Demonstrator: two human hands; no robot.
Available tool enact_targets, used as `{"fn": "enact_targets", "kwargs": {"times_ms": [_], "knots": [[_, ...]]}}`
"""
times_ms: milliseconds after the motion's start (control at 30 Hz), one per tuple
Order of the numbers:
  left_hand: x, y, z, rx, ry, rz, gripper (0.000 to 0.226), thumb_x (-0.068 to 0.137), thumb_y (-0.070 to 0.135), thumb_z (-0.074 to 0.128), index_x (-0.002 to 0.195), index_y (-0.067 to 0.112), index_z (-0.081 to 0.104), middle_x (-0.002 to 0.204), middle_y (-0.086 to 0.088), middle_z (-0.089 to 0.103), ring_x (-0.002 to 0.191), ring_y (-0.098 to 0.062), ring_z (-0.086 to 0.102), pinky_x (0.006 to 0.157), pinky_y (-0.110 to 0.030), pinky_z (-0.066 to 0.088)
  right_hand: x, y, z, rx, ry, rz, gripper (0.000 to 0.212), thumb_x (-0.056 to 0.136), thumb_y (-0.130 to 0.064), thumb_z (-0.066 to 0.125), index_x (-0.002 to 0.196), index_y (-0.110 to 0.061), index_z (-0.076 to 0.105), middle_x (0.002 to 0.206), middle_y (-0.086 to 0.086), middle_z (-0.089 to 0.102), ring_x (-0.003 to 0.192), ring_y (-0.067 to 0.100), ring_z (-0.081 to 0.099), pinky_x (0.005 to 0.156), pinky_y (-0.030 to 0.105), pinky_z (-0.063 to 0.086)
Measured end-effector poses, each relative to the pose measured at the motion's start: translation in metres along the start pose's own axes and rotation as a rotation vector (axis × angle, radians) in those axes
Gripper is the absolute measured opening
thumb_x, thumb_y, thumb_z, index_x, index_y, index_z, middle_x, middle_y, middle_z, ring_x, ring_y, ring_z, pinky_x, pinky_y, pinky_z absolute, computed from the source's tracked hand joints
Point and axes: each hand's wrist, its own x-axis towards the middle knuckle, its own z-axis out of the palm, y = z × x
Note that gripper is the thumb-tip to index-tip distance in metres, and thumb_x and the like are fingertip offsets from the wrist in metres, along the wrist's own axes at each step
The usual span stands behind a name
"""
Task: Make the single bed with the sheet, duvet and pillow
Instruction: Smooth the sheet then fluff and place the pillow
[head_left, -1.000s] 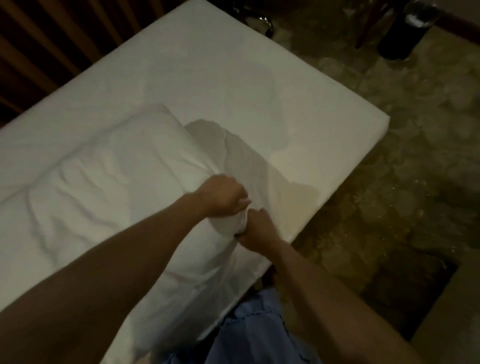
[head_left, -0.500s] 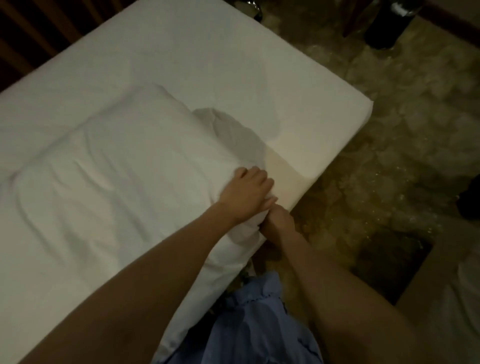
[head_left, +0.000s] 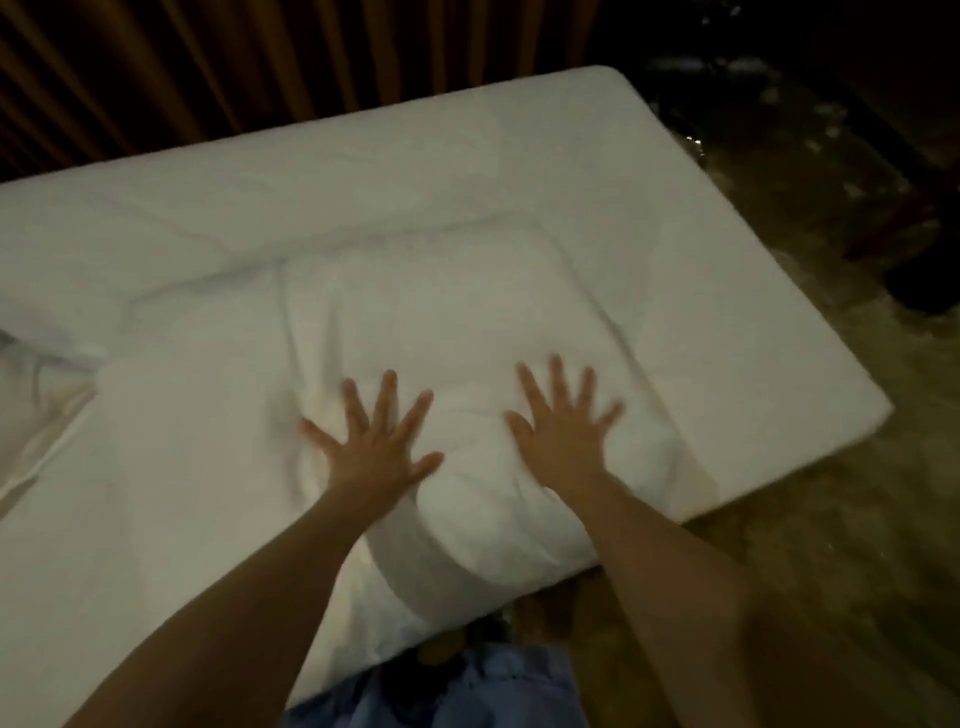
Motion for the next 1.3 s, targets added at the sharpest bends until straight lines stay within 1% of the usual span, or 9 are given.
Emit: {"fn": "enact_targets", "kwargs": {"times_ms": [100,200,333,600,700,833,1000,1167,1300], "knots": [[-0.005,-0.025,0.016,0.063,0.073,-0.007,0.07,0.079,0.077,0.015,0.144,0.053,0.004,0.153,0.001,-0.02,0.139,-0.039,-0.024,0.088,-0.081,-0.004,0.007,0.015,0.035,-0.028,-0.09,0.083,0.071,0.082,-0.074,0.002,0.142,-0.041,-0.013,0.159,-0.003,-0.011,0.144,0.038,-0.006,0.101,0.076,0.005],[-0.007,-0.048,0.021,0.034,0.083,-0.089,0.069,0.082,0.077,0.013,0.139,0.053,-0.017,0.147,0.003,-0.035,0.133,-0.036,-0.036,0.089,-0.081,-0.006,0.016,0.005,0.026,-0.07,-0.114,0.098,0.089,0.065,-0.082,-0.021,0.143,-0.039,-0.01,0.158,-0.003,-0.011,0.143,0.04,-0.005,0.098,0.076,0.0],[-0.018,-0.1,0.028,-0.12,0.157,-0.324,0.081,0.061,0.084,-0.009,0.135,0.053,-0.021,0.146,0.006,-0.038,0.13,-0.035,-0.039,0.087,-0.083,-0.007,0.022,-0.034,0.009,-0.101,-0.016,0.062,0.08,0.078,-0.076,0.002,0.149,-0.039,-0.007,0.159,0.003,-0.014,0.143,0.041,-0.009,0.102,0.075,0.004],[-0.024,-0.133,0.019,-0.36,0.086,-0.548,0.096,0.066,0.087,0.036,0.132,0.054,-0.026,0.149,0.003,-0.039,0.134,-0.044,-0.033,0.09,-0.082,-0.001,0.041,-0.164,0.027,-0.295,-0.023,-0.6,0.086,0.074,-0.084,0.013,0.145,-0.043,-0.013,0.159,-0.001,-0.002,0.144,0.038,0.001,0.098,0.076,0.006],[-0.029,-0.161,0.019,-0.545,0.122,-0.744,0.107,0.064,0.081,0.053,0.14,0.054,-0.018,0.153,-0.001,-0.032,0.138,-0.049,-0.017,0.092,-0.081,0.008,0.062,-0.111,0.03,-0.316,-0.027,-0.397,0.082,0.079,-0.081,0.0,0.148,-0.038,0.011,0.156,0.002,0.022,0.142,0.036,0.022,0.099,0.076,0.014],[-0.027,-0.17,0.023,-0.627,0.122,-0.783,0.115,0.062,0.076,0.063,0.143,0.05,-0.015,0.156,-0.012,-0.014,0.132,-0.052,0.024,0.096,-0.072,0.028,0.074,-0.067,0.024,-0.308,-0.068,-0.168,0.094,0.07,-0.086,-0.009,0.149,-0.037,0.003,0.159,0.002,0.002,0.144,0.036,0.006,0.099,0.075,-0.001],[-0.01,-0.182,0.002,-0.823,0.318,-0.775,0.086,0.085,0.051,0.06,0.149,0.039,0.005,0.122,-0.022,0.053,0.102,-0.041,0.058,0.087,-0.043,0.045,0.091,-0.092,0.013,-0.26,-0.063,-0.186,0.091,0.075,-0.085,0.002,0.147,-0.034,0.021,0.154,0.01,0.026,0.138,0.044,0.02,0.092,0.078,0.002],[0.026,-0.187,-0.079,-0.522,0.431,-0.49,0.052,0.101,0.037,0.036,0.149,0.034,0.019,0.129,-0.021,0.048,0.11,-0.04,0.054,0.091,-0.041,0.041,0.095,-0.099,0.005,-0.263,-0.015,-0.097,0.098,0.054,-0.088,-0.023,0.141,-0.043,-0.019,0.159,0.002,-0.011,0.144,0.037,-0.009,0.1,0.074,-0.003],[0.053,-0.232,-0.146,-0.349,0.556,-0.475,0.044,0.1,0.032,0.039,0.144,0.026,0.034,0.121,-0.024,0.052,0.103,-0.043,0.056,0.084,-0.045,0.043,0.094,-0.14,0.0,-0.144,-0.039,-0.038,0.08,0.076,-0.083,0.01,0.135,-0.043,-0.026,0.158,0.004,-0.018,0.142,0.038,-0.016,0.1,0.074,-0.005]]}}
